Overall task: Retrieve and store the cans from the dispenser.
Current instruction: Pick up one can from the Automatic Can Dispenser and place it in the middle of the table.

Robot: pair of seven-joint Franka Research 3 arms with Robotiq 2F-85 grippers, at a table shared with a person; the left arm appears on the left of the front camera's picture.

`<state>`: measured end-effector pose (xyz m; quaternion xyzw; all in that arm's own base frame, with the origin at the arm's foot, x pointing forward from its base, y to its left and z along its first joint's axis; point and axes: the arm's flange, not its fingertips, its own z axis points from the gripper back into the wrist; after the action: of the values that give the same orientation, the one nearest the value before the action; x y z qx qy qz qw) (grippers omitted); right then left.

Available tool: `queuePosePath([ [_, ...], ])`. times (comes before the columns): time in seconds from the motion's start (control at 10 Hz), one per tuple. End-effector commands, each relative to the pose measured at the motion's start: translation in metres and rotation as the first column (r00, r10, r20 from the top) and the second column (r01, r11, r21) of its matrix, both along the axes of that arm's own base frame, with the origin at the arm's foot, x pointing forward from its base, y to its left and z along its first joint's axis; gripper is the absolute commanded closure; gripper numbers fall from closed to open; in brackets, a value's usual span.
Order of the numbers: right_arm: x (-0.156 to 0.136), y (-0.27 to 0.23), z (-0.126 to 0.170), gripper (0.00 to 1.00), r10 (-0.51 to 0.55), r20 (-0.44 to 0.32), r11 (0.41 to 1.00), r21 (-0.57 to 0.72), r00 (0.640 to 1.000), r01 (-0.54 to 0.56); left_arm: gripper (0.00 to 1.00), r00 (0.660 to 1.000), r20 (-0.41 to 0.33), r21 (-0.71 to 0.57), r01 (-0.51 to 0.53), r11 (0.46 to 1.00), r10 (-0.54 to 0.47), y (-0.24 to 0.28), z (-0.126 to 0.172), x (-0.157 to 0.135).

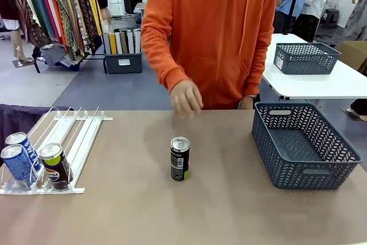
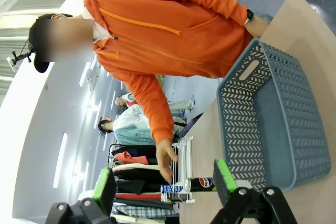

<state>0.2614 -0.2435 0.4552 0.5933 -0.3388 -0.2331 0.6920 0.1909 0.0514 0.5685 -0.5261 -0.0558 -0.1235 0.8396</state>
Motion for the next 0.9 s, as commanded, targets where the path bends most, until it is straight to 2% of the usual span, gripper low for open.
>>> queuePosePath([
  [0.0,0.002,-0.001,0.003,0.0,-0.003,0.024,1.0,0.001,1.0,0.003,0.0,0.997,-0.061,-0.211,-0.068,0.975,0.056,0.051,-0.028,0.011],
  [0.2,0.002,-0.001,0.003,0.0,-0.003,0.024,1.0,0.001,1.0,0.003,0.0,0.985,-0.086,-0.376,-0.169,0.911,0.147,0.084,-0.053,0.011],
  [0.3,0.002,-0.001,0.003,0.0,-0.003,0.024,1.0,0.001,1.0,0.003,0.0,0.973,-0.114,-0.373,-0.231,0.899,0.202,0.086,-0.06,0.014],
  [0.4,0.002,-0.001,0.003,0.0,-0.003,0.024,1.0,0.001,1.0,0.003,0.0,0.987,-0.075,-0.305,-0.156,0.94,0.14,0.092,-0.048,-0.005],
  [0.8,0.002,-0.001,0.003,0.0,-0.003,0.024,1.0,0.001,1.0,0.003,0.0,0.987,-0.075,-0.305,-0.156,0.94,0.14,0.092,-0.048,-0.005],
])
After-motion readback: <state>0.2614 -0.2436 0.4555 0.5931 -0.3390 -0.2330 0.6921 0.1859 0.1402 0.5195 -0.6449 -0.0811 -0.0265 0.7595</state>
